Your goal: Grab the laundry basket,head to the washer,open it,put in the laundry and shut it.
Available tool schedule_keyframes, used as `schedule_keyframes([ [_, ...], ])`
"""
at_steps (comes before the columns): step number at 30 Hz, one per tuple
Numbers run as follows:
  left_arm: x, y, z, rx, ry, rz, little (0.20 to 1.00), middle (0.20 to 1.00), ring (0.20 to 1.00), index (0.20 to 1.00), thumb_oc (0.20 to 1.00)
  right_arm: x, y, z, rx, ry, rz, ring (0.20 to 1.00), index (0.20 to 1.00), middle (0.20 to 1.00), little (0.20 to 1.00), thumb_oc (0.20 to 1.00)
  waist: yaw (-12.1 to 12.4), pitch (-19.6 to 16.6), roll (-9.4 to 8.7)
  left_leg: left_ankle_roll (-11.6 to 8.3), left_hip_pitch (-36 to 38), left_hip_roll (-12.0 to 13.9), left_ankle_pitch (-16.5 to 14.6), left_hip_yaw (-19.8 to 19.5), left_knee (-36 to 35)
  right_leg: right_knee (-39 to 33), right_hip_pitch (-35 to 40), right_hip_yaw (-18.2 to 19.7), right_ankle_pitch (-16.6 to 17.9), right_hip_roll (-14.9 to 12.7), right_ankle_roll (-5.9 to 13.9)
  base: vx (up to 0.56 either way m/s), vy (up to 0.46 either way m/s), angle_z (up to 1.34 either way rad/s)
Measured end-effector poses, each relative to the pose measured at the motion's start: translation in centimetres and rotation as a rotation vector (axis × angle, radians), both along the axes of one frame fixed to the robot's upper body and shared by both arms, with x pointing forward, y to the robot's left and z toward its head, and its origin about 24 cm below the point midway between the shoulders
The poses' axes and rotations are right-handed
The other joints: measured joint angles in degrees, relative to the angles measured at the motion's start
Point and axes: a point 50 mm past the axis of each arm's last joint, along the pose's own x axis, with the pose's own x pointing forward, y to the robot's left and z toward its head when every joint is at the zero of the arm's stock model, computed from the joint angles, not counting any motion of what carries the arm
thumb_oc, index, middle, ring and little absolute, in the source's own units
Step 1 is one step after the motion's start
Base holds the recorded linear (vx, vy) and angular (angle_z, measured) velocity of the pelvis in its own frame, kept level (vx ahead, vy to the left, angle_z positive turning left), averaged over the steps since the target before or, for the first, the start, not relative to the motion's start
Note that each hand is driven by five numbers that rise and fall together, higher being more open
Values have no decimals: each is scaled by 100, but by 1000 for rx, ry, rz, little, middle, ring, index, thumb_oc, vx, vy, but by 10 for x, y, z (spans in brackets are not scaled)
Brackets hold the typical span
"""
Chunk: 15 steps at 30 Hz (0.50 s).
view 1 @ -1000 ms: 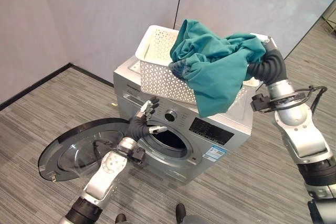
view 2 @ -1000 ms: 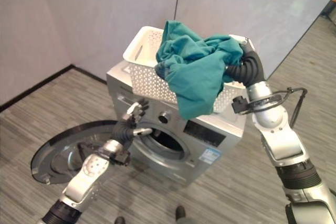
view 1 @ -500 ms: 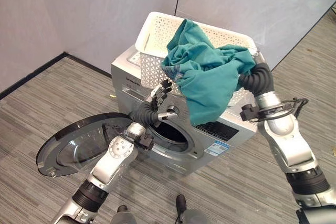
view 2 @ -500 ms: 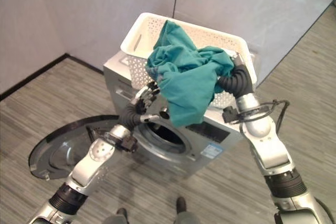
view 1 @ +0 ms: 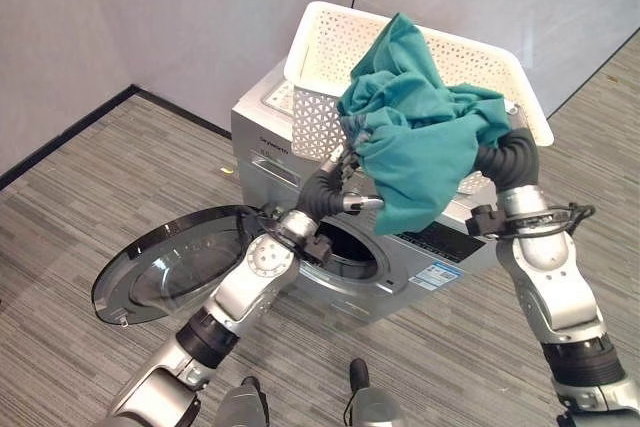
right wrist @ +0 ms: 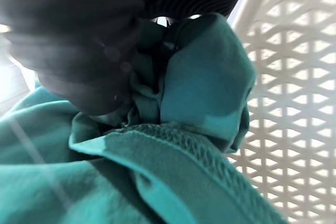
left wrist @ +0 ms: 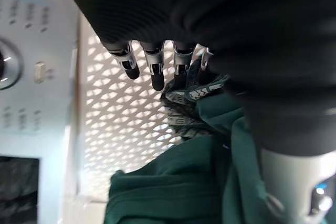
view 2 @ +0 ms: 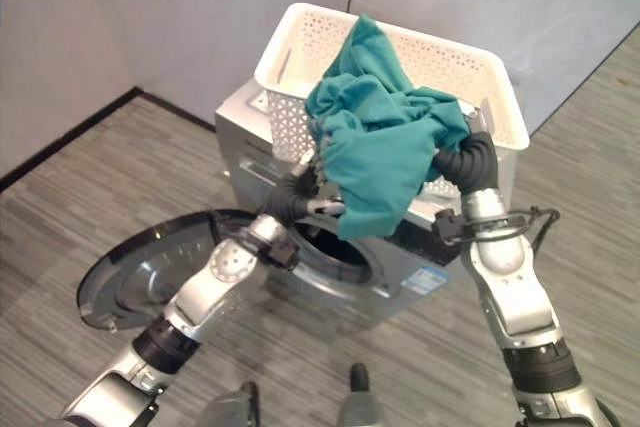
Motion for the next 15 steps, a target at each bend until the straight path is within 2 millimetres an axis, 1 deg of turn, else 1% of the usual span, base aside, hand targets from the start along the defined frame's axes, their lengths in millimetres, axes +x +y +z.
schedule_keyframes([
  [2,3,-7,-5,31,9,0,1000,1000,1000,1000,1000,-5,-3,-7,32,25,-8,200,200,200,200,200,-186,3,2,31,-97,-20,-22,-93,126,176,-123,210,-9,15,-7,2,-21,17],
  [5,3,-10,-12,65,21,-5,1000,1000,1000,1000,1000,-7,-4,-14,55,49,-13,200,200,200,200,200,-245,0,-3,46,-55,-36,-61,-71,143,220,-125,310,-17,-1,-19,28,-7,-2],
  [6,3,-12,-13,74,20,-9,1000,1000,1000,1000,1000,-7,-4,-15,75,52,-11,200,200,200,200,200,-239,-1,-3,42,-49,-40,-82,-54,144,219,-124,338,-61,-6,-87,25,-5,-9],
  [7,3,-13,-13,72,21,-11,1000,1000,1000,1000,1000,-8,-4,-16,85,56,-10,200,200,200,200,200,-237,-1,-4,43,-51,-39,-80,-52,145,218,-124,343,-74,-3,-102,28,0,-5],
  [10,1,-17,-12,62,27,-20,1000,1000,1000,1000,1000,-8,-4,-18,108,57,-13,200,200,200,200,200,-206,-6,-8,70,-43,-38,-99,-50,145,218,-109,369,-154,-3,-49,38,9,1],
  [11,2,-19,-12,64,27,-23,1000,1000,1000,1000,1000,-8,-5,-18,122,53,-20,200,200,200,200,200,-208,-11,-5,79,-33,-38,-97,-50,145,218,-106,374,-182,1,-68,29,19,4],
  [13,6,-28,-11,91,23,-32,1000,1000,1000,1000,1000,-8,-4,-19,153,52,-32,200,200,200,200,200,-199,-19,5,62,-35,-40,-68,-57,146,223,-98,373,-182,8,-67,17,16,4],
  [15,8,-36,-5,118,-15,-38,1000,1000,1000,1000,1000,-8,-2,-20,161,54,-27,200,200,200,200,200,-211,-35,12,46,-35,-45,-59,-77,149,245,-98,374,-181,5,-65,0,0,0],
])
